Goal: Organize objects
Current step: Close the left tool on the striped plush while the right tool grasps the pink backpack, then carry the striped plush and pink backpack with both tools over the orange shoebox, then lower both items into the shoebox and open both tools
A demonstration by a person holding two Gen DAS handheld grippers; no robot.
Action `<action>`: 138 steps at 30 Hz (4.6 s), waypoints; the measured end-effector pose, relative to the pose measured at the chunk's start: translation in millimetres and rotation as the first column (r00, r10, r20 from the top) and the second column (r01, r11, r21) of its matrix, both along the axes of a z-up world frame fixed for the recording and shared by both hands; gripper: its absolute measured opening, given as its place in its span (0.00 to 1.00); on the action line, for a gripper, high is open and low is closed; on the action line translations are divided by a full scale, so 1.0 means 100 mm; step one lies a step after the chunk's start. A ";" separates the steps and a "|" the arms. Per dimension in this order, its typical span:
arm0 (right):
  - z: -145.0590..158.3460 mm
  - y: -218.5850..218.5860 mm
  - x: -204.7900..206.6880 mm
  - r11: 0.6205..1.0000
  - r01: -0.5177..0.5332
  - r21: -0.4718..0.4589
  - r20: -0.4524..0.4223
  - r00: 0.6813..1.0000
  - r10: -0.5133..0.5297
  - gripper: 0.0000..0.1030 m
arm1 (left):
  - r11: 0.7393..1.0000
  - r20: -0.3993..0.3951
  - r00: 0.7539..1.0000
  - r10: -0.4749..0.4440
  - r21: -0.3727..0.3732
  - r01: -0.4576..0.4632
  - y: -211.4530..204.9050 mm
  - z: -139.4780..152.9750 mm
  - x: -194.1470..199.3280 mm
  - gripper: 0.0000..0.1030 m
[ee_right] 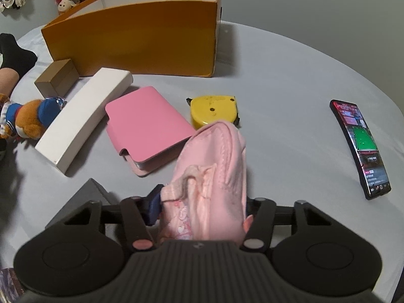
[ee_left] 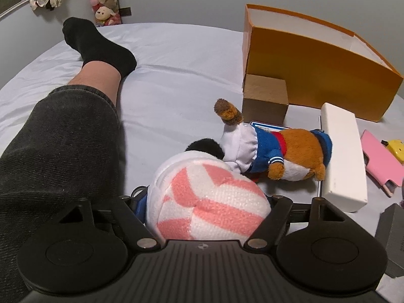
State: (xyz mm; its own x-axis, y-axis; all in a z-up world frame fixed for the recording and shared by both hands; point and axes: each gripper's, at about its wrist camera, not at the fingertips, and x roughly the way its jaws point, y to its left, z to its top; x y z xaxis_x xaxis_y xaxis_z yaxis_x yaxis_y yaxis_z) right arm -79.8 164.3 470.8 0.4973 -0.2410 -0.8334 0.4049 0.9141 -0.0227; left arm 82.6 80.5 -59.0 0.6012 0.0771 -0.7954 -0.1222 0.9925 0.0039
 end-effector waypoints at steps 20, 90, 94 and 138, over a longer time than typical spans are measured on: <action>0.43 0.06 -0.35 1.000 0.003 0.005 0.086 0.996 -0.003 0.47 | 0.996 0.100 0.991 -0.090 -0.019 0.093 -0.15 0.47 -0.25 0.85; 0.67 -0.91 2.77 0.886 -0.016 0.464 0.092 0.995 -0.030 0.47 | 0.855 0.019 0.864 -0.503 0.156 0.495 -0.87 0.42 2.43 0.85; 0.51 -0.90 2.87 0.857 0.024 0.515 0.011 0.999 -0.034 0.47 | 0.840 -0.026 0.859 -0.511 0.198 0.506 -0.84 0.31 2.54 0.85; 0.43 -0.92 2.90 0.873 0.084 0.480 -0.107 0.994 -0.037 0.67 | 0.827 -0.005 0.847 -0.532 0.212 0.521 -0.28 0.21 3.08 0.88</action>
State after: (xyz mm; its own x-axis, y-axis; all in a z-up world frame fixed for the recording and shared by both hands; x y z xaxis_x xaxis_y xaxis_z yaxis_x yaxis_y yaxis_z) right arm 210.6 72.4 513.9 0.4108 0.1764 -0.8945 0.4775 0.7942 0.3759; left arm 391.0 52.3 -37.7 0.6355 -0.1109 -0.7641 0.4133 0.8848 0.2152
